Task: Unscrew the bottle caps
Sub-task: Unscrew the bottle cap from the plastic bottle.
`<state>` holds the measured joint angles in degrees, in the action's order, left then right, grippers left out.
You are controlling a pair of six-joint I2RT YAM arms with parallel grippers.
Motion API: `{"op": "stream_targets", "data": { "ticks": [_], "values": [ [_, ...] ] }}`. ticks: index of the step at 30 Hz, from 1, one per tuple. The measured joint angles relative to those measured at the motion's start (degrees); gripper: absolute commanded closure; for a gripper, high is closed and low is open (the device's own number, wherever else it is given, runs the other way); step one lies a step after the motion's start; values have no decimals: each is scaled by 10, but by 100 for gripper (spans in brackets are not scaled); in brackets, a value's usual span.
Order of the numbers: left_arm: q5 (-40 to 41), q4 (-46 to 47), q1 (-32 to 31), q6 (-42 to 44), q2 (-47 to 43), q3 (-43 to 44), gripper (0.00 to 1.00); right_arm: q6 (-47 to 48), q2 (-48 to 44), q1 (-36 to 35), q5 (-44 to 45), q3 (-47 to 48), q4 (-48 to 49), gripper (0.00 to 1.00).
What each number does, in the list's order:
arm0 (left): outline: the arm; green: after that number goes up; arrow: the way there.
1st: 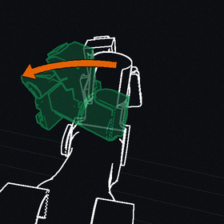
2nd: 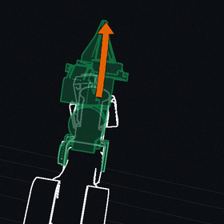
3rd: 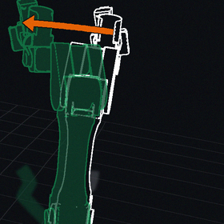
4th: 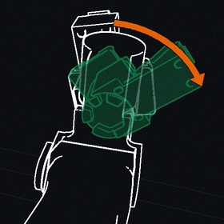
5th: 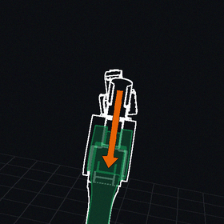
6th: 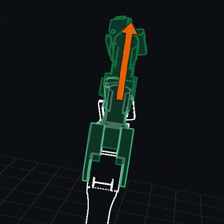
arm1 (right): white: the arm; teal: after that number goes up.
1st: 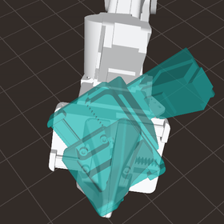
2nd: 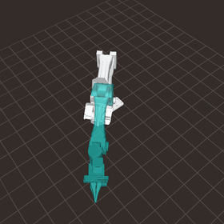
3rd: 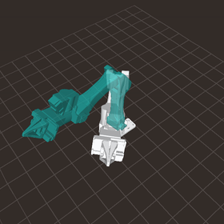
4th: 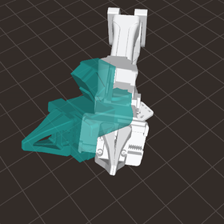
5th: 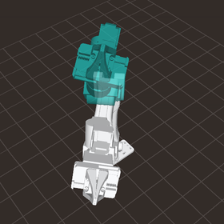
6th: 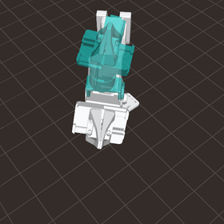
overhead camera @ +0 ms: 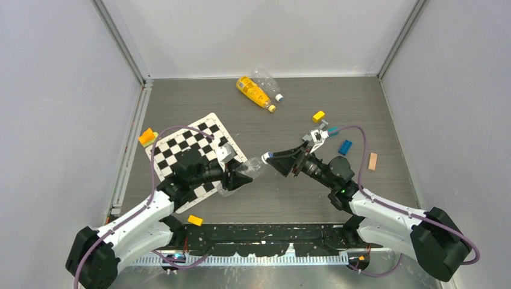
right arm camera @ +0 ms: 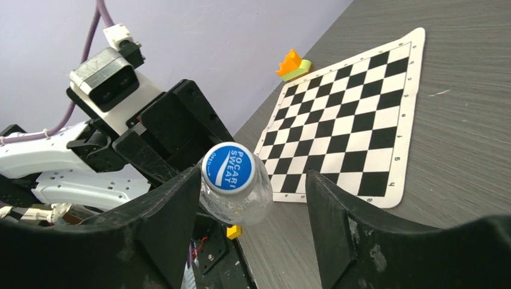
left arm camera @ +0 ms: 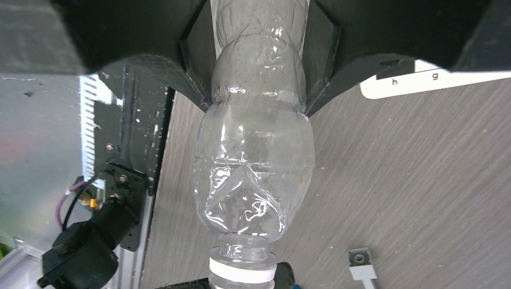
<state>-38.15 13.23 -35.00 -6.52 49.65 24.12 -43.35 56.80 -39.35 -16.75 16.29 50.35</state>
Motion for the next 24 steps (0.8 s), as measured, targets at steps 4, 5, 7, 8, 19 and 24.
{"op": "stream_targets", "data": {
  "ticks": [4, 5, 7, 8, 19, 24],
  "values": [
    [30, -5, -5, 13, -9, -1, 100, 0, -29, 0, 19, 8, -58, 28],
    [44, -8, -8, 17, -12, -1, 100, 0, -39, 1, 26, 14, -81, 28],
    [78, -12, -19, 28, -19, -2, 100, -2, -56, 1, 36, 26, -115, 28],
    [99, -14, -27, 36, -22, -3, 100, -4, -67, 1, 42, 34, -135, 28],
    [435, -26, -244, 179, -25, -12, 100, -64, -86, 1, 110, 139, -335, 28],
    [551, -2, -291, 237, -25, -31, 100, -71, -70, 1, 114, 177, -414, 29]
  ]
}}
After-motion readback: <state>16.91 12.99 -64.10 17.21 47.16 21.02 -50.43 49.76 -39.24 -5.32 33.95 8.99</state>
